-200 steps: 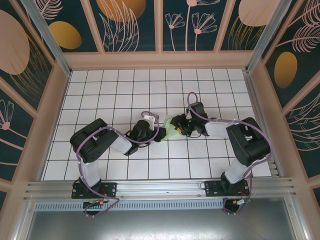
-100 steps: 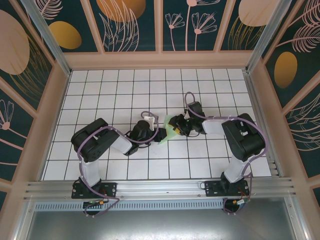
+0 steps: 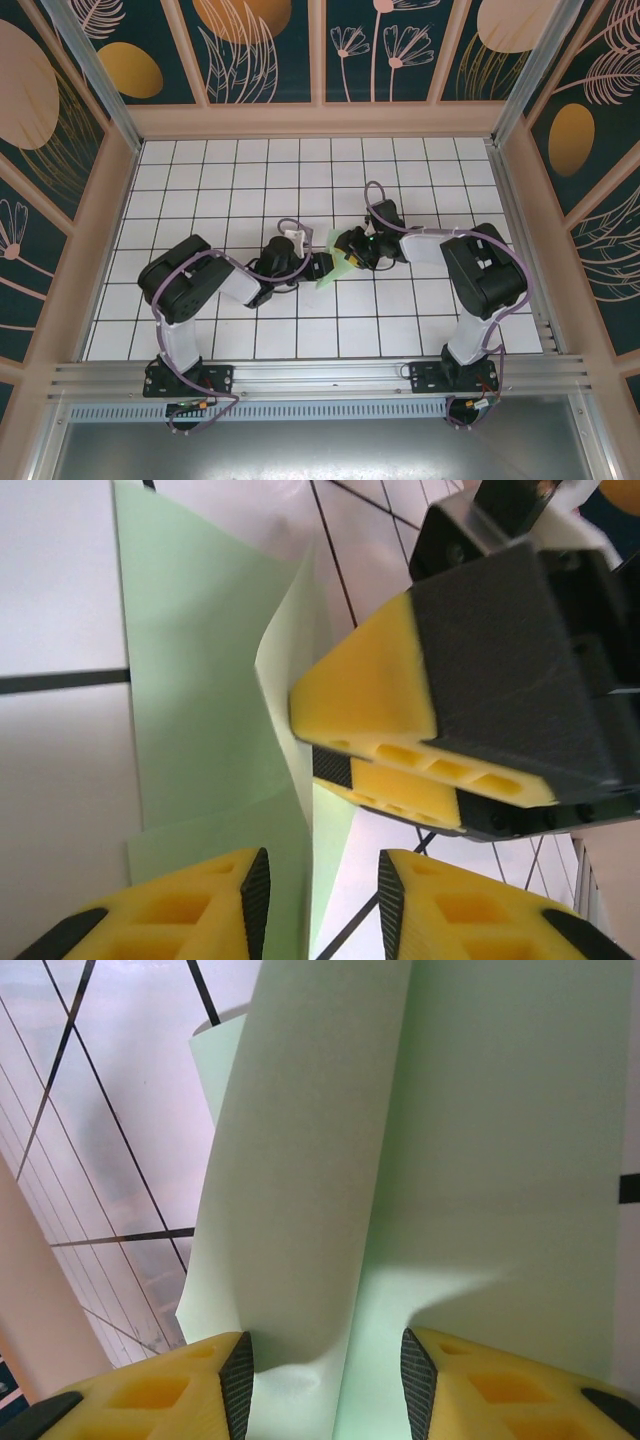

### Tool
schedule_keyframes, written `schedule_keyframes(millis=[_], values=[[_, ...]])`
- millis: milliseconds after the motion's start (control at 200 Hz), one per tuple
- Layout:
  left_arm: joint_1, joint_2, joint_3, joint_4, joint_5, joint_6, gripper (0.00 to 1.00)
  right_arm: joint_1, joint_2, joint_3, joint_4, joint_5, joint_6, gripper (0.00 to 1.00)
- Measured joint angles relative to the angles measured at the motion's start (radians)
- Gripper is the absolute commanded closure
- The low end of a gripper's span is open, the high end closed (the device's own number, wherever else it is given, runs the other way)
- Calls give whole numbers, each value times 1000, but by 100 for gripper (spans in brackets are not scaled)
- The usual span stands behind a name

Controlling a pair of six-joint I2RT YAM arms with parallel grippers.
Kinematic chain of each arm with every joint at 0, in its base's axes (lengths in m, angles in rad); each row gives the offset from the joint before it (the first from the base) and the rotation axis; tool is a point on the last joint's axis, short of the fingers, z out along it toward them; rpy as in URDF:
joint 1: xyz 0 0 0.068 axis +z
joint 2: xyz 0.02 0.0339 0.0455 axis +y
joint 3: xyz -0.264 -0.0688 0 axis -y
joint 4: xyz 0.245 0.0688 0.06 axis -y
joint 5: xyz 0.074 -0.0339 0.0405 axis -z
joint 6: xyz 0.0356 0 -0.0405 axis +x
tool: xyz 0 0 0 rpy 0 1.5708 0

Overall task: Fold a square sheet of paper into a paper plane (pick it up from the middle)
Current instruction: Fourth fold the wing at the center of the table.

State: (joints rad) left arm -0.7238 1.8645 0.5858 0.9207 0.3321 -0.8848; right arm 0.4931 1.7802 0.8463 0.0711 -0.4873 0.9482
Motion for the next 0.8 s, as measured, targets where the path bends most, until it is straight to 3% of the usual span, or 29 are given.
schedule_keyframes(millis=[100, 280, 480, 801], values=[[8, -78, -6, -54, -19, 3, 59, 4, 7, 18, -29, 8, 0, 52], [10, -177, 0, -146, -52, 8, 65, 11, 17, 47, -71, 23, 0, 50], [10, -171, 13, -174, -14, 0, 74, 14, 26, 69, -103, 27, 0, 47], [5, -85, 61, -179, 73, 0, 78, 16, 39, 98, -141, 29, 1, 45]])
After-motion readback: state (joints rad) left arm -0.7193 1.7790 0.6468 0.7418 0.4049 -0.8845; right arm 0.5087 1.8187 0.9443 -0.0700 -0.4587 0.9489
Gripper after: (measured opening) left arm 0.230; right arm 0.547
